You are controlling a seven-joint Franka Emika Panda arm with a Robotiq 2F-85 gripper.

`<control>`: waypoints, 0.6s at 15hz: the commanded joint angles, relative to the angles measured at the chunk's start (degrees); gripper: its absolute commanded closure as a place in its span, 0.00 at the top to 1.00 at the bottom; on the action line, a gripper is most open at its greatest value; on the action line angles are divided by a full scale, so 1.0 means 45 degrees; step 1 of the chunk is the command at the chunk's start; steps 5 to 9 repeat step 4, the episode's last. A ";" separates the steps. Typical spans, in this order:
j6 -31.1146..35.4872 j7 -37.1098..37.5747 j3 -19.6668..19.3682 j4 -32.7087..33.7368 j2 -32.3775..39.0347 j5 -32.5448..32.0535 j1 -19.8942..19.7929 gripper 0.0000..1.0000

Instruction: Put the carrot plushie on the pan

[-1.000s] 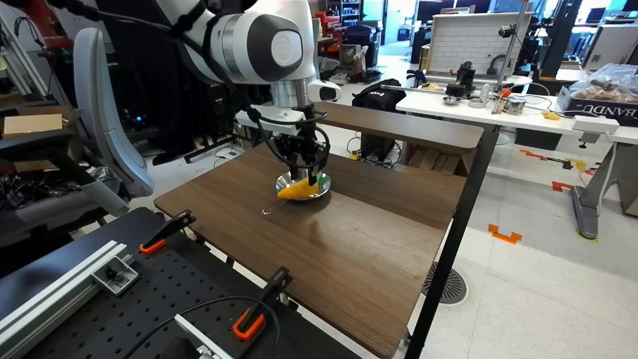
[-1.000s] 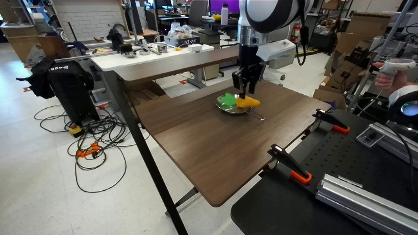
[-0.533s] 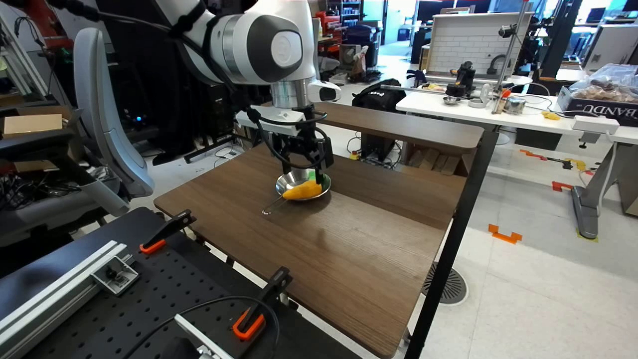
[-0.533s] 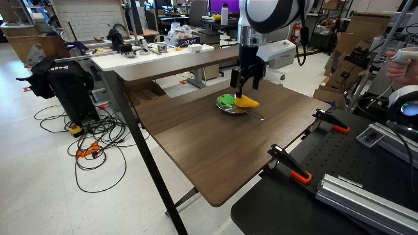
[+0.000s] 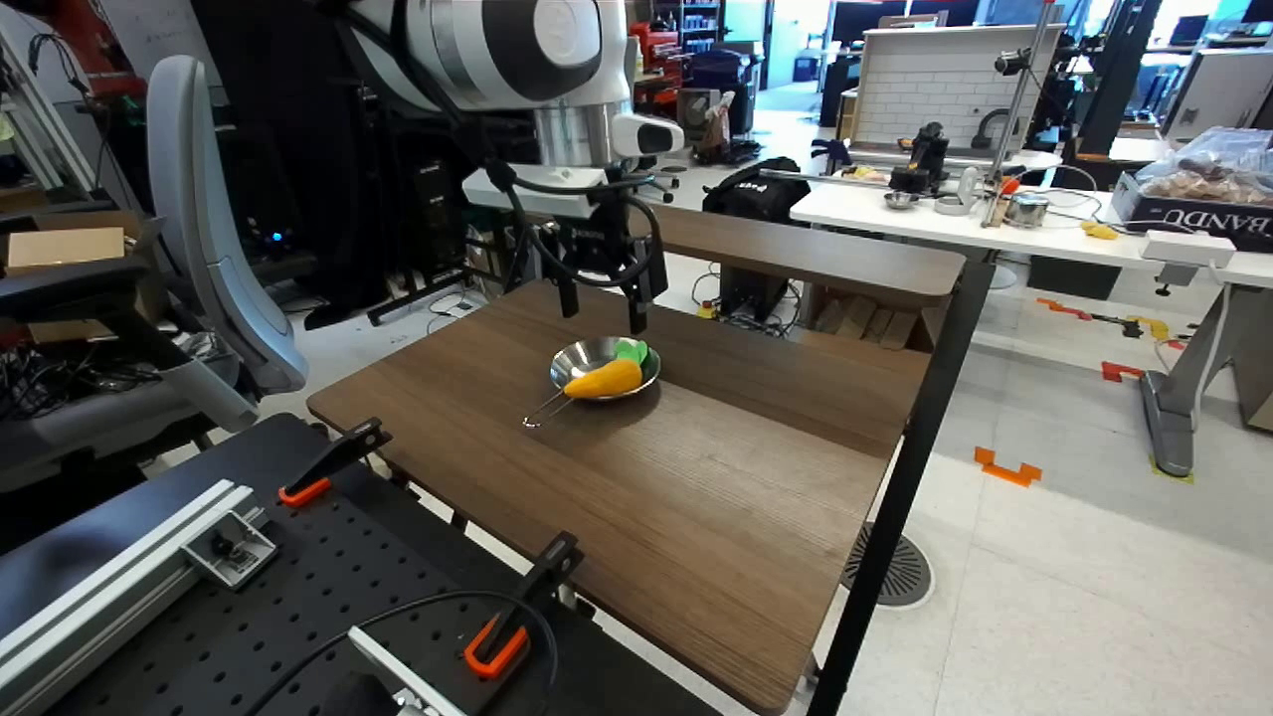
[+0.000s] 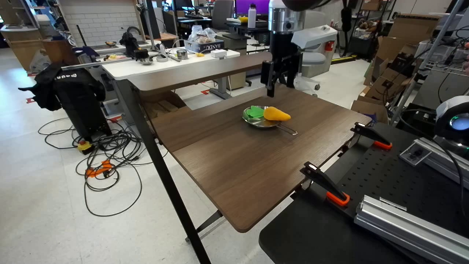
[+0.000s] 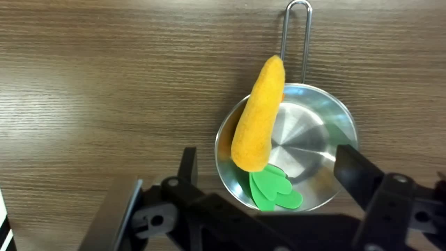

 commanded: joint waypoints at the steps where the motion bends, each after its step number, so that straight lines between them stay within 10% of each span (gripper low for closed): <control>1: -0.1750 -0.0494 0.0057 -0.0582 -0.1513 0.0289 0.0042 1.00; 9: -0.1469 -0.0225 -0.0057 -0.0207 -0.1053 0.0049 0.0084 1.00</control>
